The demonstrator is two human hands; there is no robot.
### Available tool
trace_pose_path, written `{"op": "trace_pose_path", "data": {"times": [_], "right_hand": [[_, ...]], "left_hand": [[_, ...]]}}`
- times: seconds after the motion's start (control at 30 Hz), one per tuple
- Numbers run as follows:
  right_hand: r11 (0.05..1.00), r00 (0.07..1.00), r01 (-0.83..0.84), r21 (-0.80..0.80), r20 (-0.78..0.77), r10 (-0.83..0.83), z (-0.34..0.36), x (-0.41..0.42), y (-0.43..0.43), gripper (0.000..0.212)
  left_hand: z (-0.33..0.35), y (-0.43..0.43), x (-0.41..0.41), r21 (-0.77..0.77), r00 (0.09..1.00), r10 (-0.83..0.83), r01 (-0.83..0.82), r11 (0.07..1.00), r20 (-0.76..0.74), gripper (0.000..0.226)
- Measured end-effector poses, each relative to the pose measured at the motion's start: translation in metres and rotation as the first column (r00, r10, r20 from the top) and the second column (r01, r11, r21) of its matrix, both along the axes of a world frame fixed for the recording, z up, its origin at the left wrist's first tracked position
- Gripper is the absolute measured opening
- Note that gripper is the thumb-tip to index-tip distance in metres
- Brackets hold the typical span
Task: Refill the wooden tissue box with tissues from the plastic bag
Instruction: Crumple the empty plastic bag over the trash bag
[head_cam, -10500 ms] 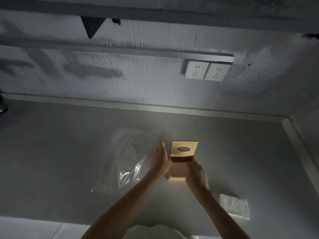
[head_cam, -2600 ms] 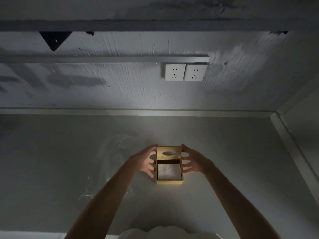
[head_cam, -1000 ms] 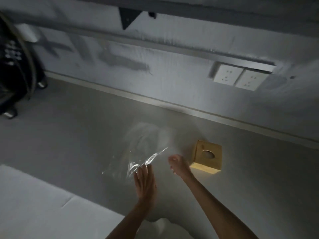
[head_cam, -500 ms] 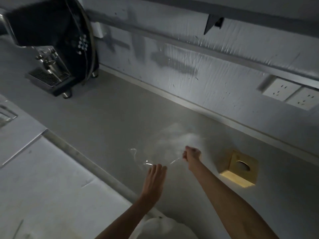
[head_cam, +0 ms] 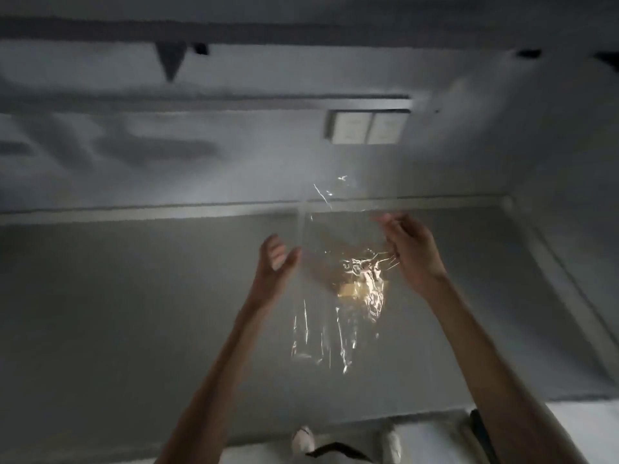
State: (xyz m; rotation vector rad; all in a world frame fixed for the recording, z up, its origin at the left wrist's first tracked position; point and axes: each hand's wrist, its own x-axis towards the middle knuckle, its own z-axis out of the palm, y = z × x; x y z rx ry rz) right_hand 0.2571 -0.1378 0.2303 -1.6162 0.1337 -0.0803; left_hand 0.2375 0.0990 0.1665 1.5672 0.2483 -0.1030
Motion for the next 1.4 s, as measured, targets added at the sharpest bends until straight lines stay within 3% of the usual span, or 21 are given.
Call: {"op": "trace_pose_path", "data": {"times": [0.07,0.1,0.17,0.23,0.37,0.4,0.5,0.57,0.63,0.73,0.8,0.83,0.9,1.0,1.07,1.13,1.17,1.3,1.4], "right_hand": [[0.997,0.998,0.056,0.059,-0.016,-0.056,0.016,-0.026,-0.043,0.032],[0.989,0.995,0.098,0.107,-0.028,-0.096,0.024,-0.041,-0.067,0.034],[0.954,0.984,0.180,0.238,-0.029,-0.178,0.036,-0.075,-0.115,0.030],[0.916,0.964,0.253,0.310,-0.003,-0.265,0.041,-0.109,-0.155,0.026],[0.847,0.913,0.395,0.357,-0.045,-0.406,0.027,-0.183,-0.219,0.025],[0.846,0.908,0.417,0.332,-0.106,-0.406,0.020,-0.206,-0.233,0.036],[0.911,0.913,0.353,0.214,-0.292,-0.286,-0.009,-0.285,-0.262,0.055],[0.892,0.911,0.355,0.280,-0.320,-0.262,-0.025,-0.330,-0.270,0.061],[0.842,0.901,0.394,0.369,-0.334,-0.276,-0.032,-0.368,-0.281,0.053],[0.734,0.893,0.440,0.517,-0.335,-0.299,-0.028,-0.415,-0.306,0.048],[0.750,0.892,0.451,0.484,-0.268,-0.363,-0.024,-0.450,-0.326,0.049],[0.770,0.872,0.489,0.410,-0.239,-0.427,-0.025,-0.469,-0.333,0.059],[0.739,0.789,0.614,0.279,-0.181,-0.587,-0.026,-0.506,-0.340,0.077],[0.602,0.631,0.764,0.231,-0.076,-0.772,-0.026,-0.565,-0.357,0.086],[0.534,0.549,0.824,0.190,-0.037,-0.835,-0.027,-0.598,-0.368,0.083],[0.450,0.458,0.881,0.145,-0.029,-0.888,-0.030,-0.631,-0.377,0.073],[0.412,0.419,0.903,0.121,-0.035,-0.907,-0.032,-0.648,-0.381,0.069],[0.317,0.320,0.946,0.060,-0.045,-0.946,-0.042,-0.706,-0.392,0.040],[0.327,0.337,0.935,0.135,-0.060,-0.940,-0.047,-0.731,-0.394,0.033]], "left_hand": [[0.007,-0.038,0.016,-0.176,0.945,-0.326,0.322,0.930,0.008,0.037],[0.011,-0.062,0.018,-0.218,0.910,-0.414,0.410,0.885,0.031,0.032],[0.015,-0.111,0.014,-0.307,0.888,-0.459,0.446,0.841,0.036,0.038],[0.018,-0.151,0.001,-0.443,0.850,-0.523,0.448,0.776,-0.057,0.052],[0.020,-0.217,-0.041,-0.477,0.624,-0.773,0.650,0.592,-0.109,0.022],[0.019,-0.233,-0.054,-0.437,0.620,-0.775,0.668,0.602,-0.121,0.017],[0.016,-0.271,-0.091,-0.314,0.730,-0.647,0.575,0.755,-0.220,0.027],[0.014,-0.288,-0.118,-0.310,0.763,-0.600,0.526,0.792,-0.239,0.036],[0.011,-0.307,-0.149,-0.284,0.760,-0.607,0.544,0.790,-0.233,0.040],[0.015,-0.340,-0.183,-0.275,0.749,-0.644,0.594,0.756,-0.154,0.044],[0.020,-0.372,-0.206,-0.310,0.702,-0.707,0.656,0.688,-0.083,0.045],[0.022,-0.388,-0.217,-0.336,0.682,-0.729,0.675,0.657,-0.055,0.042],[0.027,-0.420,-0.235,-0.413,0.689,-0.724,0.654,0.634,-0.019,0.035],[0.029,-0.478,-0.269,-0.535,0.719,-0.695,0.583,0.611,-0.010,0.027],[0.027,-0.508,-0.298,-0.575,0.609,-0.790,0.623,0.530,-0.069,0.028],[0.026,-0.530,-0.332,-0.543,0.392,-0.909,0.737,0.403,-0.142,0.053],[0.024,-0.537,-0.346,-0.486,0.325,-0.935,0.800,0.351,-0.140,0.060],[0.028,-0.561,-0.381,-0.052,0.245,-0.968,0.969,0.242,0.049,0.073],[0.038,-0.575,-0.390,0.135,0.087,-0.991,0.986,0.100,0.101,0.054]]}}
